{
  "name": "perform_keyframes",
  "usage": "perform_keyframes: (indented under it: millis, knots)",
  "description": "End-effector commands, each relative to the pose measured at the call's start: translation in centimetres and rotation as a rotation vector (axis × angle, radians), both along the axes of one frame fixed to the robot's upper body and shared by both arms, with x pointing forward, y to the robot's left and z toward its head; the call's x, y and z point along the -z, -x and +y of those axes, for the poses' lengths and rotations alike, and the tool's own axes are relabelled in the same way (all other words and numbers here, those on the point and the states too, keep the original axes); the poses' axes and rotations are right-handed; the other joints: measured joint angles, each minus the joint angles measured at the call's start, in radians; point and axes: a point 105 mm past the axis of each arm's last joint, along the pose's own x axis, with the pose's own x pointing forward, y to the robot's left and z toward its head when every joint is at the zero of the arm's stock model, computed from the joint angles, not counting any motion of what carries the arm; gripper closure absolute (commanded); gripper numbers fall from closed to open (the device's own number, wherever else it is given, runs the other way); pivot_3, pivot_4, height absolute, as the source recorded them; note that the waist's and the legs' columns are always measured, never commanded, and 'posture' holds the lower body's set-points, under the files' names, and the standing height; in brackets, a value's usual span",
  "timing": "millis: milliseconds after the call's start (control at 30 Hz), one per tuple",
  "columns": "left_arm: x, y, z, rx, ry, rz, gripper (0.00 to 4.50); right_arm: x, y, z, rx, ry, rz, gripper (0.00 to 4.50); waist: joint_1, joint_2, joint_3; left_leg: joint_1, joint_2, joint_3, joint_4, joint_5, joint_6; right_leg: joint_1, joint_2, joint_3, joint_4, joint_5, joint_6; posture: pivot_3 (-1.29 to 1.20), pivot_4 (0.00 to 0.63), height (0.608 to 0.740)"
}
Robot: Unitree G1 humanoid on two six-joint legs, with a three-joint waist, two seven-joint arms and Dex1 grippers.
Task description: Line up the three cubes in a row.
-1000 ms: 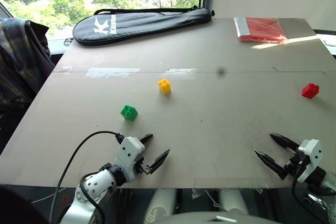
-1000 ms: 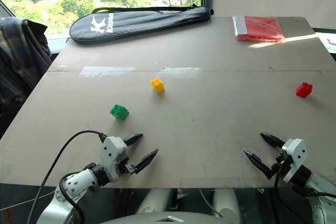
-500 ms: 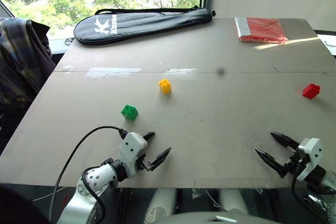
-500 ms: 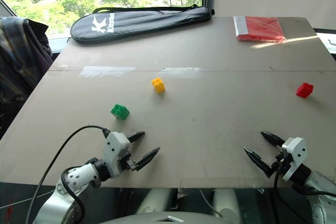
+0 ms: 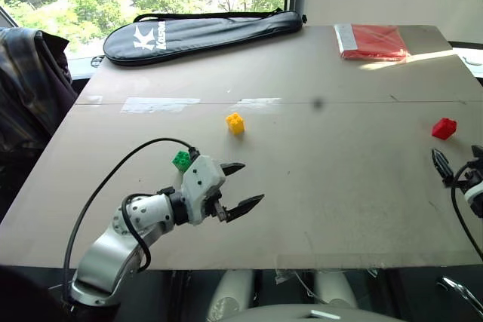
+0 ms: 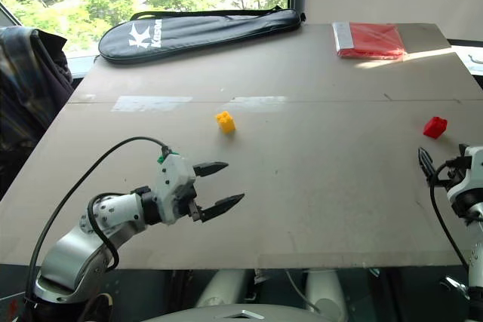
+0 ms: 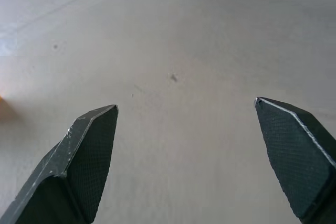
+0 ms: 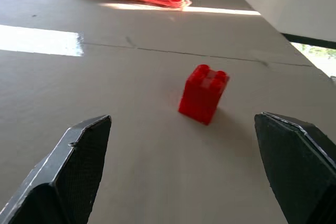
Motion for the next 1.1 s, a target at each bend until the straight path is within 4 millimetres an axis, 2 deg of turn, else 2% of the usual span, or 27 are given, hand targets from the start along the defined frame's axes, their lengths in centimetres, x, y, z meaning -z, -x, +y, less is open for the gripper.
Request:
perform_keyframes:
  millis: [33, 200, 300, 567, 900, 933, 967, 1000, 1033, 1067, 1100]
  knots:
    - [-2.2, 0.0, -1.2, 0.059, 0.022, -0.045, 0.25, -0.6, -1.0, -1.7, 0.124, -0.011, 0.031, 0.00, 0.000, 0.000, 0.000, 0.000, 0.000, 0.000, 0.000, 0.000, 0.000, 0.000, 0.000, 0.000, 0.000, 0.001, 0.002, 0.00, 0.150, 0.694]
    - [-3.5, -0.3, -2.3, 0.092, 0.017, -0.070, 0.25, -0.4, -3.8, -1.5, 0.164, -0.086, 0.022, 0.00, -0.001, 0.000, 0.000, -0.001, 0.000, 0.001, -0.001, 0.002, -0.004, -0.001, 0.000, 0.001, -0.001, 0.002, 0.002, 0.00, 0.150, 0.694]
    - [-3.8, -0.2, -2.4, 0.096, 0.005, -0.077, 0.25, 0.3, -4.8, -1.3, 0.156, -0.112, 0.047, 0.00, -0.004, 0.000, 0.000, -0.001, 0.000, 0.003, -0.001, 0.002, -0.004, -0.001, 0.000, 0.003, -0.002, 0.002, 0.003, 0.00, 0.150, 0.694]
    - [-4.5, -0.2, -2.4, 0.092, -0.006, -0.102, 0.25, 1.7, -6.4, -1.9, 0.175, -0.128, 0.070, 0.00, -0.012, 0.000, 0.000, -0.001, 0.000, 0.004, -0.001, 0.002, -0.004, -0.001, 0.000, 0.004, -0.002, 0.002, 0.003, 0.00, 0.150, 0.694]
    - [-4.5, -0.3, -2.4, 0.085, -0.011, -0.103, 0.25, 0.8, -7.6, -1.9, 0.163, -0.037, 0.025, 0.00, -0.026, 0.000, 0.000, 0.000, 0.000, 0.005, -0.001, 0.002, -0.004, -0.001, 0.001, 0.007, -0.002, 0.002, 0.003, 0.00, 0.150, 0.694]
    - [-4.5, -0.3, -2.4, 0.084, -0.012, -0.103, 0.19, 0.8, -7.7, -1.8, 0.155, -0.034, 0.023, 0.54, -0.027, 0.000, 0.000, 0.000, 0.000, 0.005, -0.001, 0.002, -0.004, -0.001, 0.001, 0.007, -0.002, 0.002, 0.003, 0.00, 0.150, 0.694]
    - [-4.5, -0.3, -2.4, 0.083, -0.012, -0.102, 0.19, 0.9, -7.8, -1.7, 0.145, -0.034, 0.021, 0.77, -0.027, -0.001, 0.000, 0.000, 0.000, 0.006, -0.001, 0.002, -0.004, -0.001, 0.001, 0.007, -0.002, 0.002, 0.003, 0.00, 0.150, 0.694]
    - [-4.5, -0.3, -2.4, 0.082, -0.012, -0.102, 0.19, 0.9, -7.8, -1.6, 0.137, -0.033, 0.018, 1.33, -0.026, -0.001, 0.000, 0.000, 0.000, 0.006, -0.001, 0.002, -0.004, -0.001, 0.001, 0.007, -0.002, 0.002, 0.003, 0.00, 0.150, 0.694]
    - [-4.4, -0.3, -2.3, 0.081, -0.013, -0.101, 0.19, 1.0, -7.9, -1.5, 0.131, -0.047, 0.019, 1.65, -0.026, -0.001, 0.000, 0.000, 0.000, 0.006, -0.001, 0.002, -0.004, -0.001, 0.001, 0.007, -0.002, 0.002, 0.003, 0.00, 0.150, 0.694]
    - [-4.4, -0.3, -2.3, 0.080, -0.014, -0.101, 0.19, 0.9, -7.9, -1.6, 0.136, -0.057, 0.013, 2.40, -0.026, -0.001, 0.000, 0.000, 0.000, 0.006, -0.001, 0.002, -0.004, -0.001, 0.001, 0.008, -0.002, 0.002, 0.003, 0.00, 0.150, 0.694]
    - [-4.4, -0.3, -2.3, 0.079, -0.015, -0.100, 0.19, 0.9, -7.9, -1.7, 0.139, -0.070, 0.009, 2.40, -0.026, 0.000, 0.000, 0.000, 0.000, 0.006, -0.001, 0.002, -0.004, -0.001, 0.001, 0.008, -0.002, 0.002, 0.003, 0.00, 0.150, 0.694]
